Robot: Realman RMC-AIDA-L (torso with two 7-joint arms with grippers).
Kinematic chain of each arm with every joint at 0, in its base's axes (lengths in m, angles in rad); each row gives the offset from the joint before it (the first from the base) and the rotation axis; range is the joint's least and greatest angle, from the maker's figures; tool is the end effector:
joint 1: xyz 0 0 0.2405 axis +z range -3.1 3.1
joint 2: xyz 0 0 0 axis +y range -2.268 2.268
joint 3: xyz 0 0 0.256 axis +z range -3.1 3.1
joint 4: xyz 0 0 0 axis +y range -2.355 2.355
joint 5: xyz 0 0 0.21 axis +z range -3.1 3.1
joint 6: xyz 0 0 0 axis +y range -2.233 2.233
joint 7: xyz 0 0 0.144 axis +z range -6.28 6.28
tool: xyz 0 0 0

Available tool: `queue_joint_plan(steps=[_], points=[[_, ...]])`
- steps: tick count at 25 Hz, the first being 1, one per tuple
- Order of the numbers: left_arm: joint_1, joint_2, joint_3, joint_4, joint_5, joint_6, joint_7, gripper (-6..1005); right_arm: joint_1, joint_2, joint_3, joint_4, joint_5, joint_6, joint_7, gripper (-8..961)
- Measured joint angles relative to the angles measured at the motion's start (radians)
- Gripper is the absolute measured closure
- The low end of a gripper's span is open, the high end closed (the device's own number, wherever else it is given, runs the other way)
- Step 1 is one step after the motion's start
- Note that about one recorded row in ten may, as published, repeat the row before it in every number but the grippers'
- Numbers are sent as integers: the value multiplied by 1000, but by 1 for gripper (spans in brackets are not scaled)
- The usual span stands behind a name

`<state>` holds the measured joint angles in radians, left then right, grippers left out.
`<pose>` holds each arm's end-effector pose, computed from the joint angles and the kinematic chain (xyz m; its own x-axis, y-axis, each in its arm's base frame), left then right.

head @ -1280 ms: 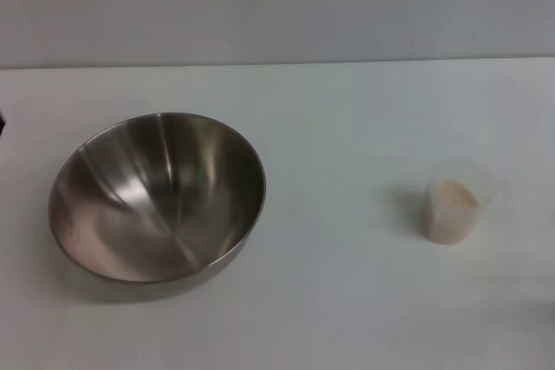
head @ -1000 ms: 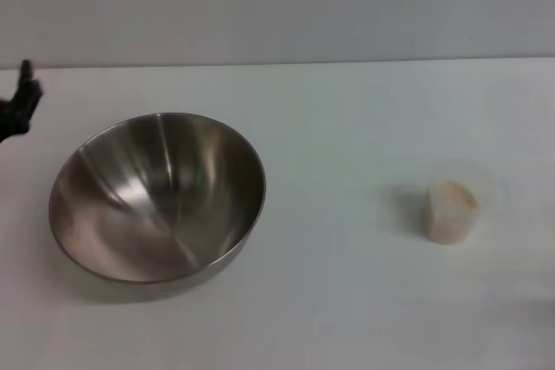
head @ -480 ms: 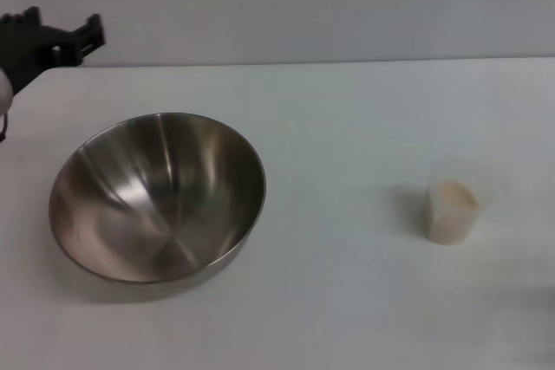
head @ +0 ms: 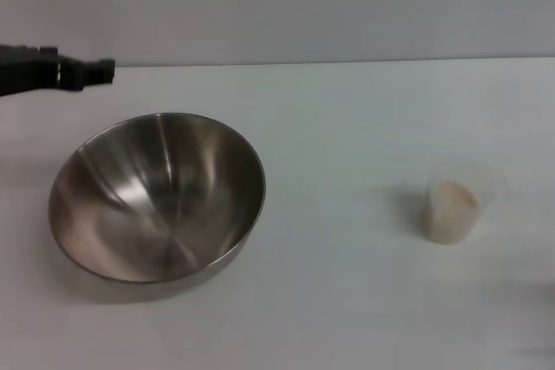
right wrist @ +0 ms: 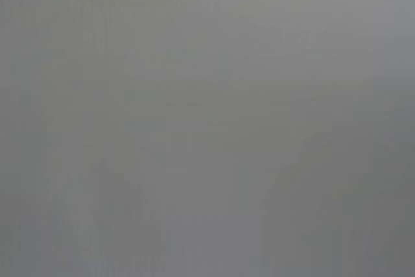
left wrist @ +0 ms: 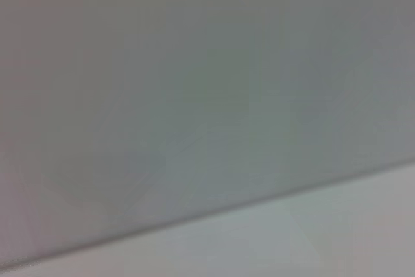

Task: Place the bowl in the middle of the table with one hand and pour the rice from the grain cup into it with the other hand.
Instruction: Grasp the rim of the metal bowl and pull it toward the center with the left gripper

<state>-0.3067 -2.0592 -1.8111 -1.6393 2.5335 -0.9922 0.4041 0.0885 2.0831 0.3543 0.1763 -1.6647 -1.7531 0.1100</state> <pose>-0.1920 0.3784 0.0862 0.7329 0.5147 0.4449 0.6525 -0.3465 -0.6739 0.3675 0.1811 0.0330 0.6864 0.3231 -0.6514 -0.7183 0.1619 -0.6766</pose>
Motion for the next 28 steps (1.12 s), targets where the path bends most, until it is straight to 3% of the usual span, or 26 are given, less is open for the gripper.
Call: queue_joint_plan(steps=[4,28], points=[[-4,0,-42,1,0,-117,42,188,3,0,0,0,0,2,-1,108],[-3,-5,-22,149,9,-152,115,263,4,0,0,-3,-3,3,-2,108]])
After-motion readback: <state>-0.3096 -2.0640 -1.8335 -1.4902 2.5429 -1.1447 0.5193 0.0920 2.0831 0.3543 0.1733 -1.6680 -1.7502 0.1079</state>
